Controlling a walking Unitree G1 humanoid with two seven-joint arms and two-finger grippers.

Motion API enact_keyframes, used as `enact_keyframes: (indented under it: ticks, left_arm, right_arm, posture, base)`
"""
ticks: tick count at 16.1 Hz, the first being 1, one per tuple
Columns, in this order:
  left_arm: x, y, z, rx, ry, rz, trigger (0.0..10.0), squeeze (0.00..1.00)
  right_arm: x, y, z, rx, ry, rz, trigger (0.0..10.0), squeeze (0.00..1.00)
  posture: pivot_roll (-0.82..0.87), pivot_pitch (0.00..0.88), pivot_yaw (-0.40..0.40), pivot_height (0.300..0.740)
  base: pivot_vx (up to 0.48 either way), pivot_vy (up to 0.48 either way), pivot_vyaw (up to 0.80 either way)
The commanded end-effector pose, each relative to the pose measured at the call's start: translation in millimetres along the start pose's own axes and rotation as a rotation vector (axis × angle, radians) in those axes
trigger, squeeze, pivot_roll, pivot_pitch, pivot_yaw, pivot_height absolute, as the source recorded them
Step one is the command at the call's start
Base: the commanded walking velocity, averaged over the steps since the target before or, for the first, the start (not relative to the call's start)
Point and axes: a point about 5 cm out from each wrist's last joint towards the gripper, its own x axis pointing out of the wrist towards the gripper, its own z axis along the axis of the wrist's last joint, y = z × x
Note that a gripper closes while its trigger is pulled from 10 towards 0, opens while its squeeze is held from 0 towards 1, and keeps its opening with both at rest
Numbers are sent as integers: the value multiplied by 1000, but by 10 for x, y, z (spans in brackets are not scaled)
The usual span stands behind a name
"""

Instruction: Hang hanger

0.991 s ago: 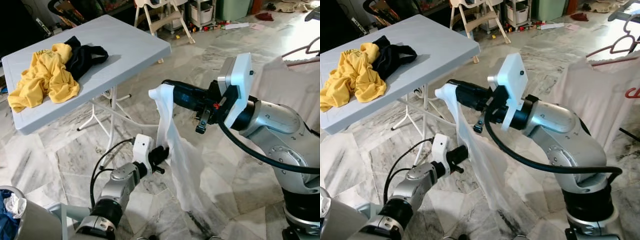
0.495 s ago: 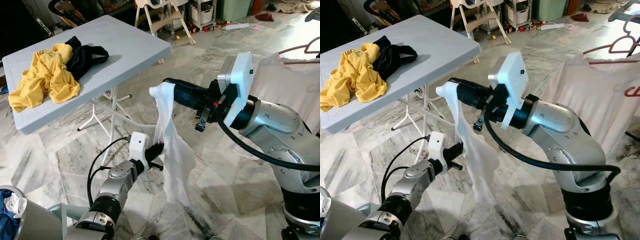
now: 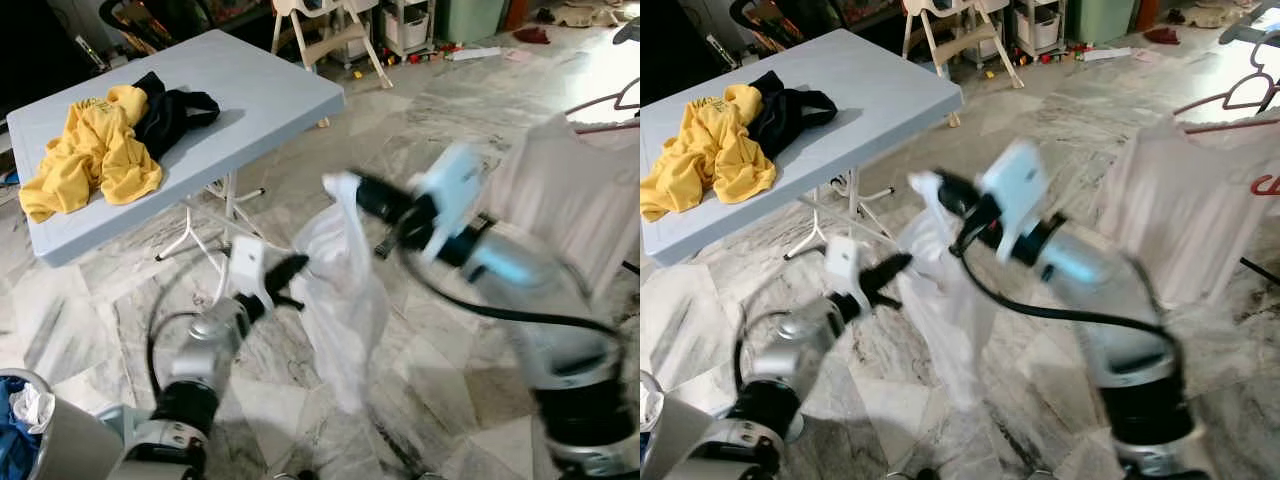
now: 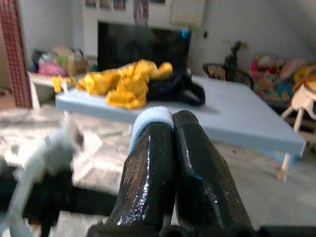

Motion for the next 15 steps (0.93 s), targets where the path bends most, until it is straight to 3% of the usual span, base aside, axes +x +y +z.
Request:
enact_keyframes:
  ticks: [1,6,11,14,15]
  left_arm:
    - [-43,72,40,12,-7,30,0,0]
    - [-73,132,206,96,-16,30,0,0]
    - [-106,275,347,164,-23,76,0,0]
    - [-131,347,355,172,-13,110,0,0]
    - [-136,343,355,146,-24,118,0,0]
  right_arm:
    - [54,42,-2,-34,-11,-4,0,0]
    - [37,105,-504,-85,152,-105,0,0]
    - [-92,25,-750,-122,256,-196,0,0]
    - [-110,-148,-667,-156,222,-310,0,0]
    - [-123,-264,-613,-227,213,-366,0,0]
  posture:
    - [-169,97,162,740]
    - [-142,95,170,740]
    - [-138,96,177,740]
    - [-138,92,181,740]
    - [-137,97,182,740]
  base:
    - [0,0,0]
    - [0,0,0]
    - [0,0,0]
    - [0,0,0]
    - [0,0,0]
